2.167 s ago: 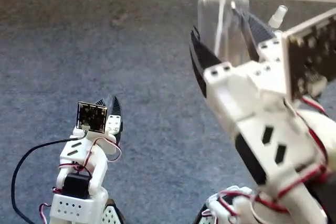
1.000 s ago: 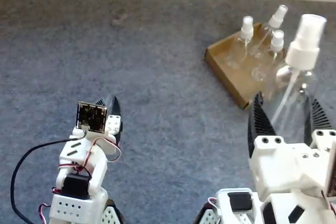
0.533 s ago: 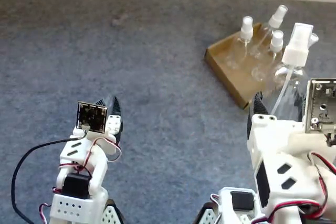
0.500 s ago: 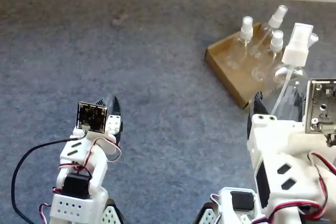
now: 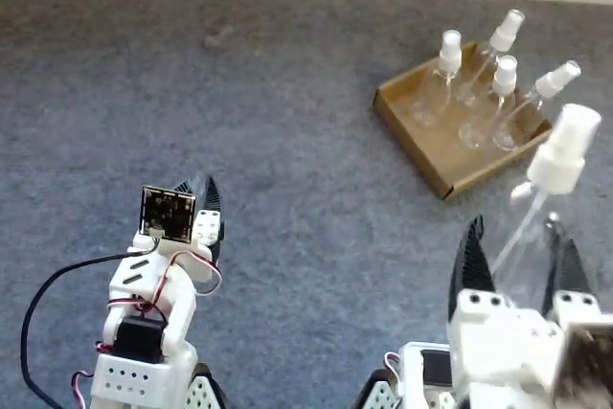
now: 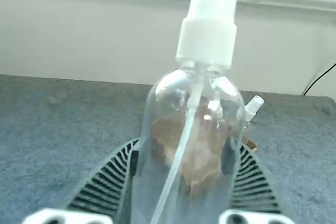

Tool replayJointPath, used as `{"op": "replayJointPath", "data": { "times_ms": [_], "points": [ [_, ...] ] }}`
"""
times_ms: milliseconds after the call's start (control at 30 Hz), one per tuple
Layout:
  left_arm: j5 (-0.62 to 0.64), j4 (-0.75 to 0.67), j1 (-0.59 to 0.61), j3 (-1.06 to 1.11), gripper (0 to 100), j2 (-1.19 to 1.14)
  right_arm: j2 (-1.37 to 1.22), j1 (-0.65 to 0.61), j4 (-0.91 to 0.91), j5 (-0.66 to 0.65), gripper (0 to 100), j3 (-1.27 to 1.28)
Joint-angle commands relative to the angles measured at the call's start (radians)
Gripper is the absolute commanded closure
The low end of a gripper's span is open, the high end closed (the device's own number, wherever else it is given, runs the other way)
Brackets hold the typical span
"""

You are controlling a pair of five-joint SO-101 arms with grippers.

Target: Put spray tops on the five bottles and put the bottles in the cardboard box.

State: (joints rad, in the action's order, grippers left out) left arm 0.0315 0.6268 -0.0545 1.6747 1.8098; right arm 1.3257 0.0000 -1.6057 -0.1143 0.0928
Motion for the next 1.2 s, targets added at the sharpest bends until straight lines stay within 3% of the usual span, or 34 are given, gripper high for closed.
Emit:
{"op": "replayJointPath", "data": {
  "times_ms": [0, 200, 433, 800, 1167],
  "points": [
    [-0.009, -0.002, -0.018, 0.019, 100, 0.013, 0.062, 0.015, 0.205, -0.008, 85.2, 0.289],
    [-0.009, 0.000, -0.018, 0.019, 100, 0.013, 0.216, 0.015, 0.529, -0.006, 85.2, 0.661],
    [-0.009, -0.005, -0.018, 0.019, 100, 0.013, 0.338, -0.012, 0.753, -0.014, 85.2, 0.975],
    [-0.006, -0.014, -0.016, 0.019, 100, 0.013, 0.374, -0.381, 0.816, -0.015, 85.2, 1.101],
    [-0.006, -0.173, -0.012, 0.019, 100, 0.013, 0.374, -0.742, 0.814, -0.023, 85.3, 1.139]
  ]
}}
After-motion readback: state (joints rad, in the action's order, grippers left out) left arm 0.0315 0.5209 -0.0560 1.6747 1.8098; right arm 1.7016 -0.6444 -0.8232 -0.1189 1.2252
